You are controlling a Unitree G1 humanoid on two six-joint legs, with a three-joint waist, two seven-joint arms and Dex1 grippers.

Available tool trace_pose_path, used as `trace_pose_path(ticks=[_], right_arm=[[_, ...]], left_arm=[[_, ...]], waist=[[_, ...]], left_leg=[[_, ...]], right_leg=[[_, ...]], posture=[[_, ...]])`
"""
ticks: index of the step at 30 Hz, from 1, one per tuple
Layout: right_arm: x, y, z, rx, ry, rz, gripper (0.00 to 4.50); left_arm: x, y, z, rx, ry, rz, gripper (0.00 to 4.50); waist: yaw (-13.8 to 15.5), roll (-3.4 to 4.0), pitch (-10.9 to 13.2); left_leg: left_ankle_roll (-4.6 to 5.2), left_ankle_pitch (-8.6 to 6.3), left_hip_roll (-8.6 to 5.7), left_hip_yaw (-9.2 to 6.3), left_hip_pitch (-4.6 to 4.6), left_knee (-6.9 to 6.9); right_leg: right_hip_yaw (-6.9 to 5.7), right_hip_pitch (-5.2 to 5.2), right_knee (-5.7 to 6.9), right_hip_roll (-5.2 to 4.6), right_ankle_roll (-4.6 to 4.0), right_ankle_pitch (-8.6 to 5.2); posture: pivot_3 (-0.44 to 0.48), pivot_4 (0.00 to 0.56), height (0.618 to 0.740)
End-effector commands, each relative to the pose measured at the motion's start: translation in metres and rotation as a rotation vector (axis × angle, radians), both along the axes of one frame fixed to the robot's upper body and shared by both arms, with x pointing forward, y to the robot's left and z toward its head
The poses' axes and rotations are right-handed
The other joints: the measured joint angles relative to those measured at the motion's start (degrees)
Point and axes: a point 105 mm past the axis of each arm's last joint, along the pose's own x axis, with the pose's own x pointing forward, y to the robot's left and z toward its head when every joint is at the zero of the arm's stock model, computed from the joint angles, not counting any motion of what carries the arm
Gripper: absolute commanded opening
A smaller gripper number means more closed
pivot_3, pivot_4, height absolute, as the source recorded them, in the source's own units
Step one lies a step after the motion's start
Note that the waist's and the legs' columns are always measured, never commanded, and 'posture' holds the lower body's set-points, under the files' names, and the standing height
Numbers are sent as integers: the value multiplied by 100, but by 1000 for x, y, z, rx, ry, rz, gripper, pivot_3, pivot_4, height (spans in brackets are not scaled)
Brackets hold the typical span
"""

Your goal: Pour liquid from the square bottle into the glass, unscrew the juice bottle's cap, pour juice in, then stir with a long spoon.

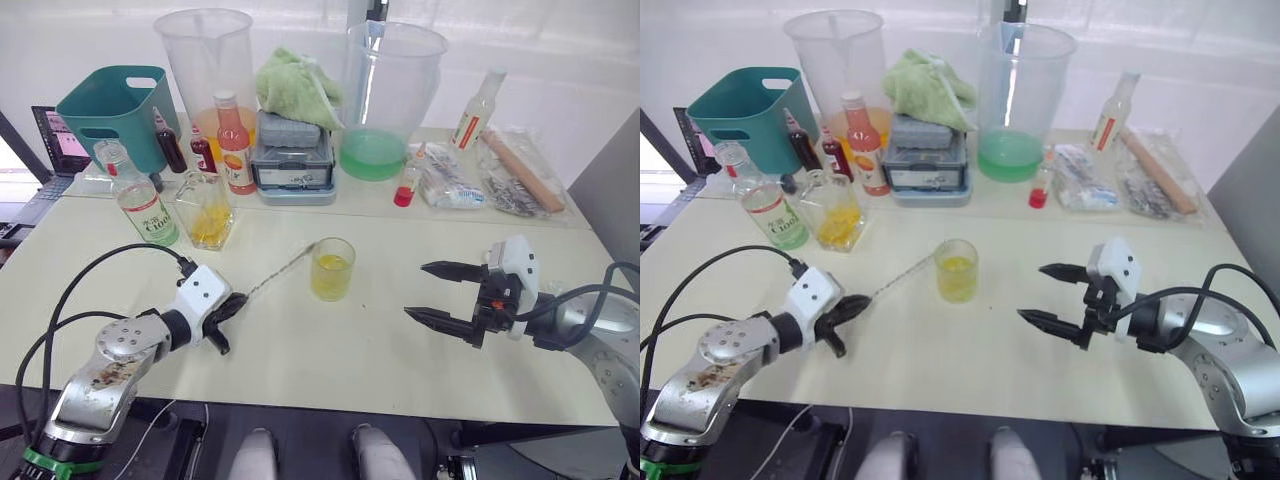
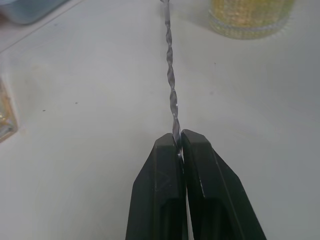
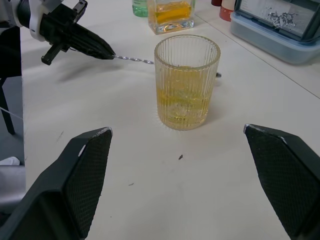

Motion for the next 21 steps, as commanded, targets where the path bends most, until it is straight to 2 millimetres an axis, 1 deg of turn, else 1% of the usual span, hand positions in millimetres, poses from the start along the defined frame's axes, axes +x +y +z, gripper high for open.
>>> trace_pose_path(ticks=[1,4,8,10,11,13,15,17,21], right_arm=[[0,2,7,6,-39,13,4500],[-1,3,6,7,-38,11,4500],[-2,3,5,5,-38,8,4500],[-2,2,5,4,-39,5,4500],[-2,2,5,2,-41,3,4500],[-2,2,5,1,-43,1,4500],[-2,3,6,1,-47,1,4500],[-1,4,7,2,-51,2,4500],[-1,5,8,2,-57,-3,4500]], left_arm=[[0,12,0,32,-24,-38,15],[1,24,-7,50,-8,-39,15],[2,30,-12,42,25,-39,15],[2,30,-10,22,51,-64,727],[3,29,-8,13,56,-76,942],[6,27,-1,-23,65,-89,1587],[9,24,7,-40,73,-114,2328],[15,21,14,-46,65,-130,2911],[20,15,18,-35,73,-166,2911]], waist=[[-5,0,0],[-5,0,0],[-6,0,0],[-5,0,0],[-5,1,0],[-6,1,0],[-2,0,0],[4,0,0],[-2,0,0]], left_leg=[[0,0,0,0,0,0],[0,0,1,1,0,0],[0,0,1,2,-1,0],[0,0,2,2,0,0],[0,0,2,2,0,0],[0,0,2,2,0,0],[0,0,2,2,-1,0],[0,0,2,1,-2,0],[0,0,1,1,-2,1]], right_leg=[[0,0,0,0,0,0],[0,0,0,0,0,0],[0,0,0,-1,0,0],[0,0,1,0,0,0],[0,-1,2,0,0,0],[-1,-1,2,1,1,0],[-1,-1,2,0,1,0],[-3,-1,2,1,1,0],[-3,0,3,1,2,0]], posture=[[0,150,719],[0,150,719],[0,150,719],[0,150,719],[0,150,719],[0,150,719],[0,150,719],[0,150,719],[0,150,719]])
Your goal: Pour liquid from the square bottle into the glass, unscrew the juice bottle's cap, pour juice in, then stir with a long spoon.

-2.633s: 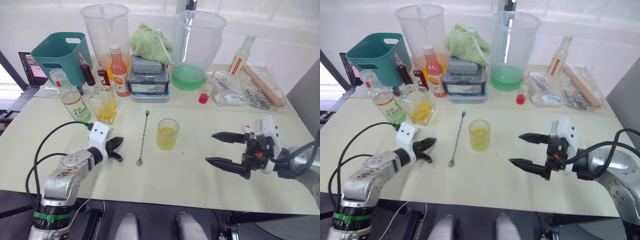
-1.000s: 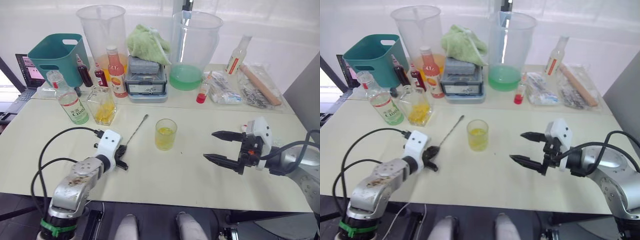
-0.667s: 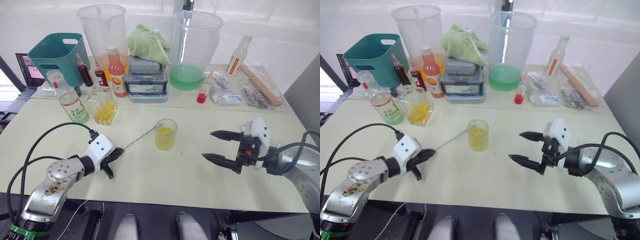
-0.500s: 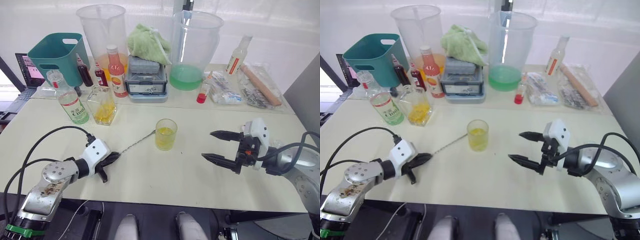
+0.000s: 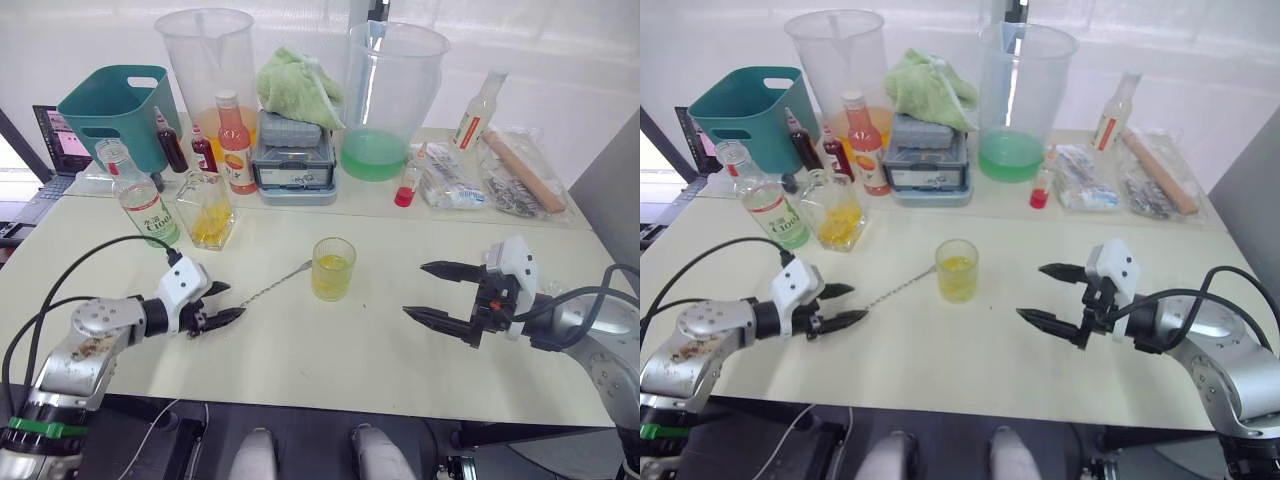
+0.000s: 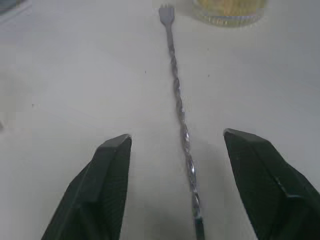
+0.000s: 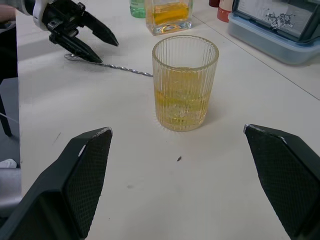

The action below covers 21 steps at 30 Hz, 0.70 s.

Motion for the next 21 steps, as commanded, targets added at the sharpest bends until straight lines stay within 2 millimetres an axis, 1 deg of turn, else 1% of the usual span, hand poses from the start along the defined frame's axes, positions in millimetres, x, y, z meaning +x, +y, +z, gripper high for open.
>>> trace_pose_path(ticks=[1,5,8,10,12,16,21], right_arm=[[-2,4,9,-1,-51,15,4500],[-3,4,9,-1,-54,5,4500],[-4,3,9,-2,-56,-5,4500],[-4,3,9,-4,-57,-10,4500],[-4,2,9,-3,-57,-12,4500],[-5,2,9,-5,-58,-14,4500],[-4,2,9,-9,-59,-13,4500]], left_arm=[[1,-4,5,29,-1,-43,2911],[2,-5,-5,117,43,-64,2911],[-3,2,-17,192,112,-64,2911],[-4,9,-25,209,180,-24,2911],[-5,12,-29,249,194,-18,2911],[-8,11,-33,293,203,-25,1818],[-11,9,-42,309,237,-17,123]], waist=[[-7,0,0],[-12,0,0],[-14,0,0],[-11,0,0],[-16,1,-1],[-27,5,-3],[-17,7,-5]], left_leg=[[0,0,0,0,0,-1],[0,0,1,-1,0,-2],[0,0,2,-1,0,-2],[0,0,2,-1,0,-2],[0,0,2,-1,2,-2],[0,0,2,0,8,-2],[0,0,2,0,14,-2]], right_leg=[[0,0,0,0,0,0],[0,-1,1,3,-1,0],[0,-2,1,3,-1,0],[0,-2,1,2,-1,-1],[0,0,2,2,0,-1],[1,1,7,3,-3,-2],[1,6,13,3,-3,-3]], posture=[[0,150,719],[0,150,719],[0,150,719],[0,150,719],[0,150,719],[0,150,719],[0,150,719]])
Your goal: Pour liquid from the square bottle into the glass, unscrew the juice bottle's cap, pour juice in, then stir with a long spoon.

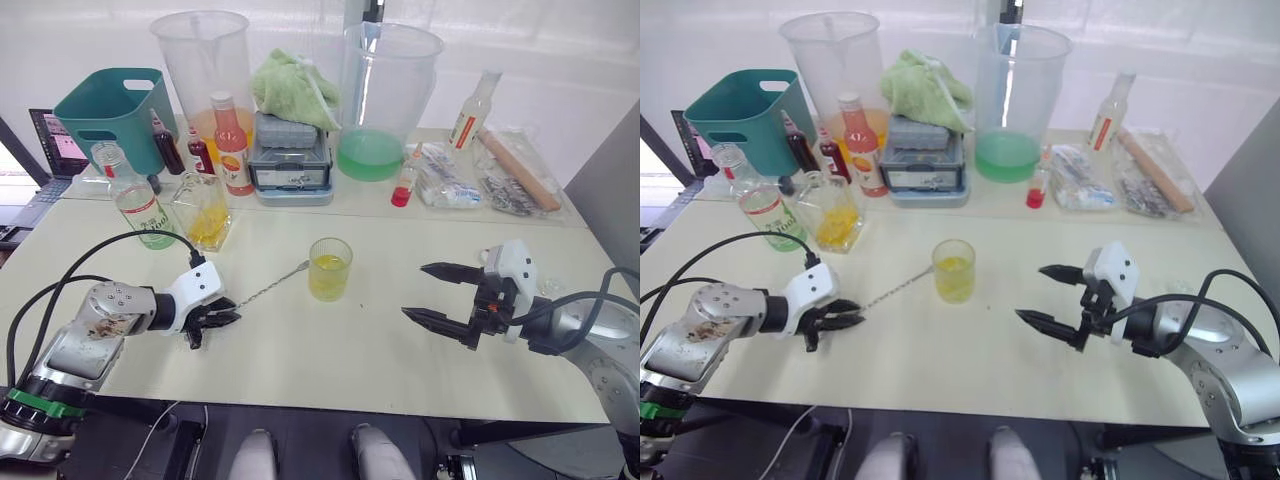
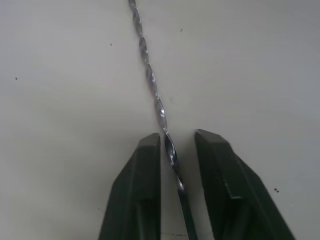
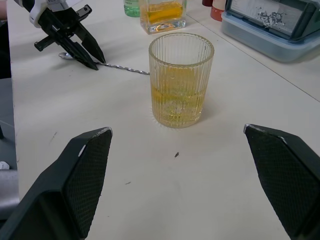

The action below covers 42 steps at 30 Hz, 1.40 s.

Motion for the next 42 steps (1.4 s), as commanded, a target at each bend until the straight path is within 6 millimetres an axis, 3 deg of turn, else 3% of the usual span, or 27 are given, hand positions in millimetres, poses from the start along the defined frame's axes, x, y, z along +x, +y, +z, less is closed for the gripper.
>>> trace_pose_path(ticks=[1,6,10,15,20,28,36,39,42], right_arm=[[-1,1,11,-5,-54,9,4500],[0,0,11,-9,-55,10,4500],[1,0,11,-10,-56,15,4500],[2,1,15,4,-58,30,4500],[5,3,23,59,-63,40,4500],[15,7,44,217,-29,42,4500],[27,38,66,512,89,33,4500],[41,63,71,696,171,-4,4500],[48,71,72,777,220,-41,4500]], left_arm=[[-8,9,-24,55,99,52,53],[-5,11,-22,28,98,97,53],[7,14,-8,-15,44,132,53],[31,9,54,-158,-189,138,53],[35,-6,88,-329,-282,123,53],[34,-25,119,-486,-352,83,53],[24,-60,133,-601,-347,1,53],[17,-84,136,-642,-328,-46,53],[15,-91,138,-660,-322,-48,53]], waist=[[-2,2,-2],[-1,22,-14],[3,29,-18],[18,11,-7],[22,7,-5],[10,3,-3],[2,3,-3],[-14,2,-3],[-21,2,-3]], left_leg=[[0,0,0,0,1,0],[0,0,0,0,2,0],[0,0,-1,0,4,0],[-2,3,0,-3,1,6],[-3,2,-1,-4,-14,5],[-2,2,0,-6,-15,4],[-2,2,-1,-11,-16,4],[-2,2,1,-13,-15,4],[-3,2,1,-15,-18,4]], right_leg=[[0,0,0,0,0,0],[0,1,2,0,-1,-3],[0,1,6,0,-1,-3],[0,-6,18,5,-1,-3],[-2,-9,9,2,2,-4],[-3,-10,10,3,1,-3],[-4,-8,12,4,-9,4],[-5,-8,14,6,-10,4],[-5,-11,20,6,-14,7]], posture=[[0,150,719],[0,150,719],[0,150,719],[0,150,719],[0,150,719],[0,150,719],[0,150,719],[0,150,719],[0,150,719]])
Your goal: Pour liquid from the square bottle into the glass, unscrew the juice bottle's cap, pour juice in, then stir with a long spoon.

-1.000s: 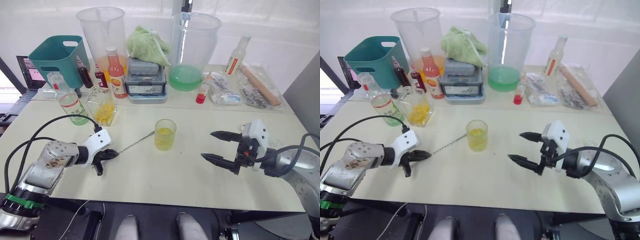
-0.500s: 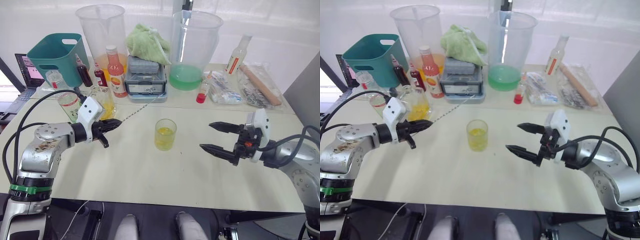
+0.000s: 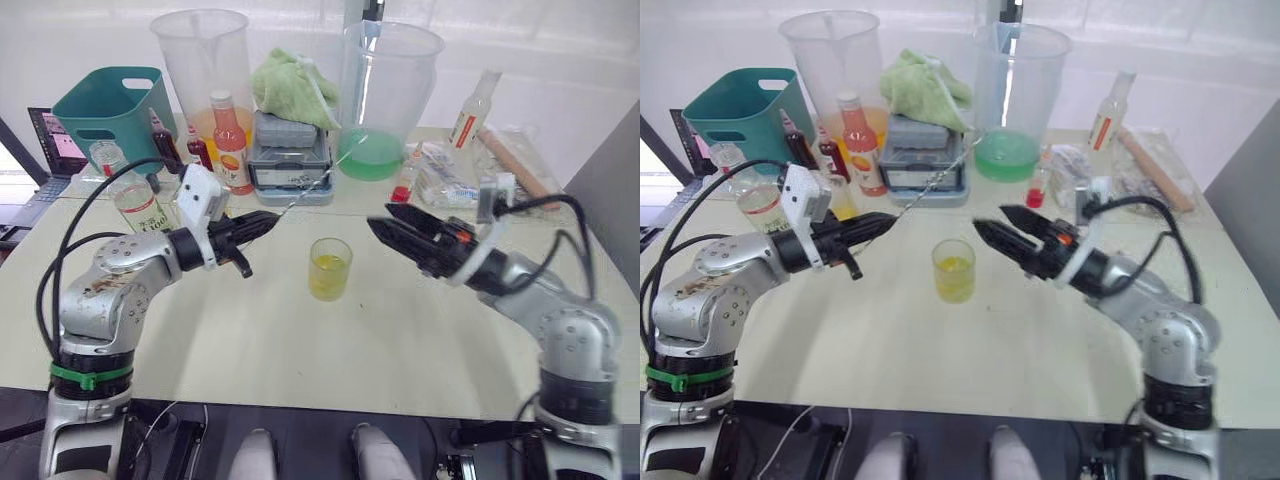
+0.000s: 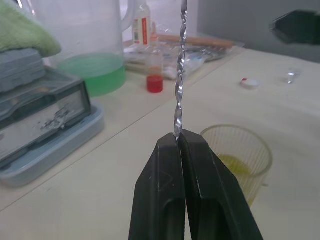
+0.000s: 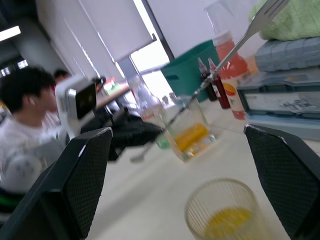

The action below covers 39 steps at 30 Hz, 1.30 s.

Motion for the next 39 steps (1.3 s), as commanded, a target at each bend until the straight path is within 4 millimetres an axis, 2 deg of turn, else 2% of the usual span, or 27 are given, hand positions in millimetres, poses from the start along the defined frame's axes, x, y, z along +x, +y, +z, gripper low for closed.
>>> trace_pose_path(ticks=[1,10,16,20,29,30,39], right_arm=[[6,4,10,84,48,-48,4500],[26,9,20,234,132,-122,4500],[30,12,23,271,144,-129,4500],[33,12,25,298,152,-143,3301],[35,14,26,312,145,-160,222],[35,14,26,312,145,-162,56],[36,13,26,311,131,-173,56]], left_arm=[[-7,-12,15,-16,-43,-26,53],[-12,-22,14,-29,-25,-48,53],[-12,-23,13,-22,-21,-51,53],[-13,-23,12,-13,-20,-57,0],[-13,-24,10,-9,-14,-67,0],[-13,-24,10,-9,-13,-66,0],[-11,-20,9,-5,-12,-56,0]], waist=[[4,0,0],[-57,1,0],[-105,1,0],[-106,1,0],[-107,2,1],[-109,2,1],[-108,2,1]], left_leg=[[0,0,-1,0,-4,0],[0,0,-1,-2,-4,-1],[0,0,0,-3,-4,-4],[0,0,0,-3,-4,-5],[0,0,0,-3,-5,-5],[0,0,0,-3,-5,-6],[0,0,1,-3,-6,-7]], right_leg=[[0,-3,0,-1,-18,11],[-3,-5,-1,0,-24,14],[-3,-6,-1,1,-23,13],[-3,-7,-2,2,-22,13],[-3,-7,-3,1,-19,11],[-3,-7,-3,1,-19,11],[-3,-9,-5,2,-19,10]], posture=[[0,150,719],[0,150,719],[0,150,719],[0,150,719],[0,150,719],[0,150,719],[0,150,719]])
